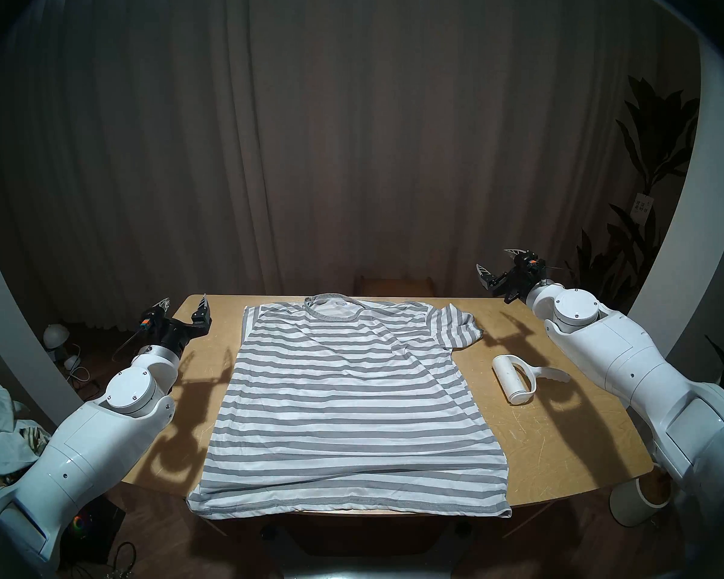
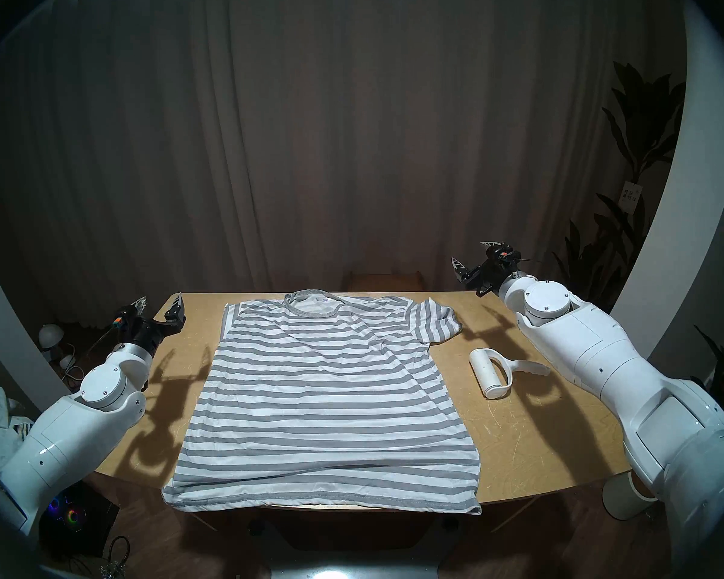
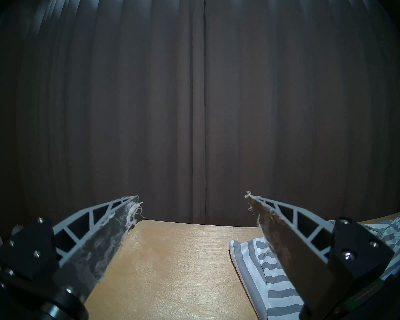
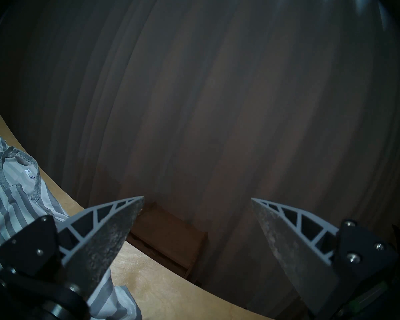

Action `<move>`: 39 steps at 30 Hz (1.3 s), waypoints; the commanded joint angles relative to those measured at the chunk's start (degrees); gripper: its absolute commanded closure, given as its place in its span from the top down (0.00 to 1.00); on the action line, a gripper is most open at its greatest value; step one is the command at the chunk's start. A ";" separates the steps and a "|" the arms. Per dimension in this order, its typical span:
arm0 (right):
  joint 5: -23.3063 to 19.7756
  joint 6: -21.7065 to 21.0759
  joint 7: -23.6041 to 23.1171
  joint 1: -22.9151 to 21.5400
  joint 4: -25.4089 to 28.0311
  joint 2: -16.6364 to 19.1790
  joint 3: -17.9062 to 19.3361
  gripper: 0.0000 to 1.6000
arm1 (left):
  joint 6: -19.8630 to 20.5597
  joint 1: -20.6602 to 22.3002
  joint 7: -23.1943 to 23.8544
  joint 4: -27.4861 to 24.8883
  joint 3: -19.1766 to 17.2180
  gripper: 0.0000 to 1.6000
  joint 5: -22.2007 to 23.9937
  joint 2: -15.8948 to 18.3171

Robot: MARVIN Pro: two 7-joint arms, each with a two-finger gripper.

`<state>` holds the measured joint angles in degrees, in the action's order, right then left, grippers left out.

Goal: Use the fur roller to clean a top

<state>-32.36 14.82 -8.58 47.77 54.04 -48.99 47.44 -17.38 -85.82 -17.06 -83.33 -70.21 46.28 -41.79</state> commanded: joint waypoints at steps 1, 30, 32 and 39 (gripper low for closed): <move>-0.27 5.15 0.13 -3.16 -2.97 -1.95 1.88 1.00 | 0.95 3.46 -1.58 1.05 0.51 1.00 -2.23 -0.98; -2.11 10.09 -11.95 -11.16 -21.96 -10.55 2.29 1.00 | 4.34 11.02 -9.86 6.07 4.98 1.00 -15.21 -4.83; -1.85 11.07 -14.14 -11.57 -23.32 -10.86 1.91 1.00 | 3.10 10.60 -9.26 6.09 4.97 1.00 -15.48 -4.73; -2.49 14.60 -18.86 -12.42 -27.41 -12.28 2.36 1.00 | -0.16 9.29 -6.41 6.44 5.07 1.00 -15.12 -4.13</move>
<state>-34.30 25.67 -23.79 38.48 29.04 -59.72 49.35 -14.22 -77.10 -25.61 -76.73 -64.77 31.37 -46.61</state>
